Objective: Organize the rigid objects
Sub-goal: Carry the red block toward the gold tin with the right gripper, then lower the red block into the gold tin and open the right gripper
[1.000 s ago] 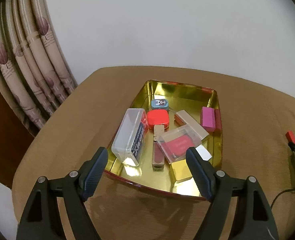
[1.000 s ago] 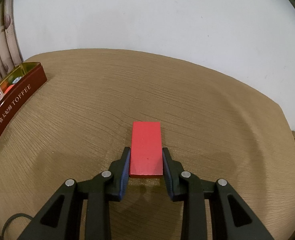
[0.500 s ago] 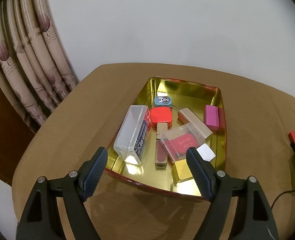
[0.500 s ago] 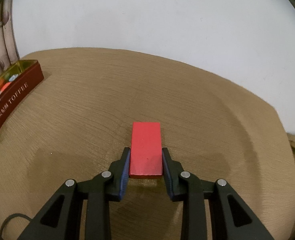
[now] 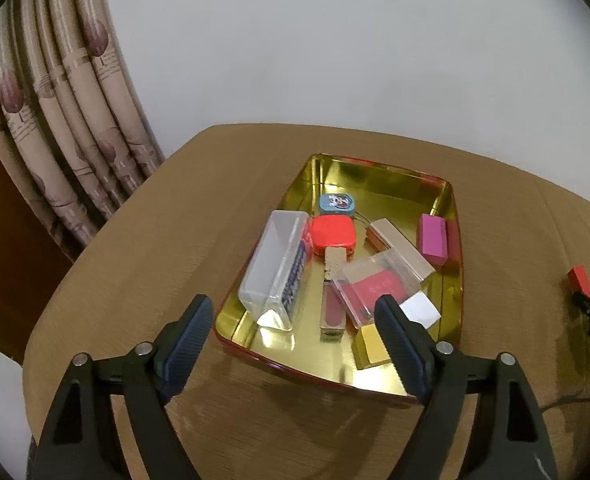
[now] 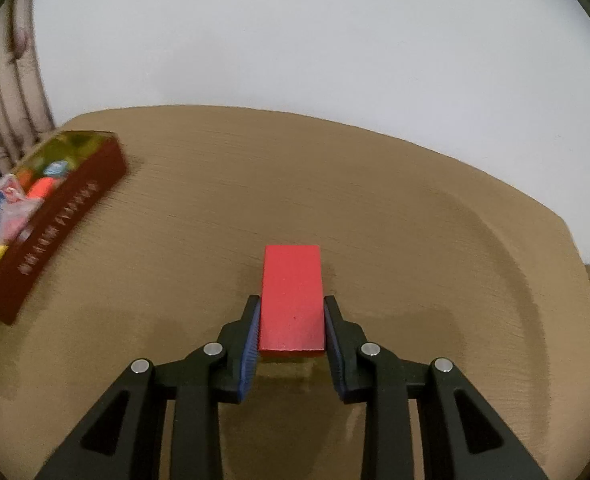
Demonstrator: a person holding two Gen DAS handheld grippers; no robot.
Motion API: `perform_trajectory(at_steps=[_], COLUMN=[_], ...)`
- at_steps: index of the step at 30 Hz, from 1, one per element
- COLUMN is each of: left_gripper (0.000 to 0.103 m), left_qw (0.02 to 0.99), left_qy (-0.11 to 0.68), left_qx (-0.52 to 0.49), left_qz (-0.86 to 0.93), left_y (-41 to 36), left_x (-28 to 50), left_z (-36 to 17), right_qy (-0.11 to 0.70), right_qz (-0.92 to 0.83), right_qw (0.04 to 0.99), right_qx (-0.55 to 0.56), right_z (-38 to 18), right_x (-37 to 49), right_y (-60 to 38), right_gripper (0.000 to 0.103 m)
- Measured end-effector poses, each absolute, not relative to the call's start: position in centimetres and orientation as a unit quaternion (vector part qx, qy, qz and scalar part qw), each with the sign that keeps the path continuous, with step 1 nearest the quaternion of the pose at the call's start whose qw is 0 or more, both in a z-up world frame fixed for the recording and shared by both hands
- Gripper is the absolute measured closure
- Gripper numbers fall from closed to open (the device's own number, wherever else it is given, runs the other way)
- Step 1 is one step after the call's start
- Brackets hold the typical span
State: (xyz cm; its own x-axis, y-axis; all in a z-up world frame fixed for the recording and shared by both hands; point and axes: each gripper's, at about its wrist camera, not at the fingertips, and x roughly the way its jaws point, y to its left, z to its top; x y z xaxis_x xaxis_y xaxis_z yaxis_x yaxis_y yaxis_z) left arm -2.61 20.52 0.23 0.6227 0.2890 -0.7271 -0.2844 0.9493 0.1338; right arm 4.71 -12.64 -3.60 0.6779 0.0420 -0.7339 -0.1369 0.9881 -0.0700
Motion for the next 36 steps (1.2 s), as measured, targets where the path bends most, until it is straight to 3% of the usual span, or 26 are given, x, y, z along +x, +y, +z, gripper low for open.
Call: perform_trajectory(at_steps=[17, 23, 36], left_gripper=[0.011, 0.01, 0.008], left_qw=[0.91, 0.907, 0.899], left_qy=[0.365, 0.366, 0.375], left_qx=[0.045, 0.014, -0.003], left_qz=[0.193, 0.209, 0.224], left_y=[23.7, 26.1, 28.4], left_x=[-2.9, -3.1, -3.2], left_z=[2.8, 3.1, 2.8], right_qy=[0.359, 0.352, 0.393], right_qz=[0.166, 0.202, 0.217], right_qw=[0.915, 0.908, 0.885], right_qx=[-0.083, -0.101, -0.126], right_z=[0.8, 2.4, 0.1], right_x=[4.5, 4.9, 7.8], right_y=[0.6, 4.7, 10.4], right_gripper=[0.073, 0.073, 0.073])
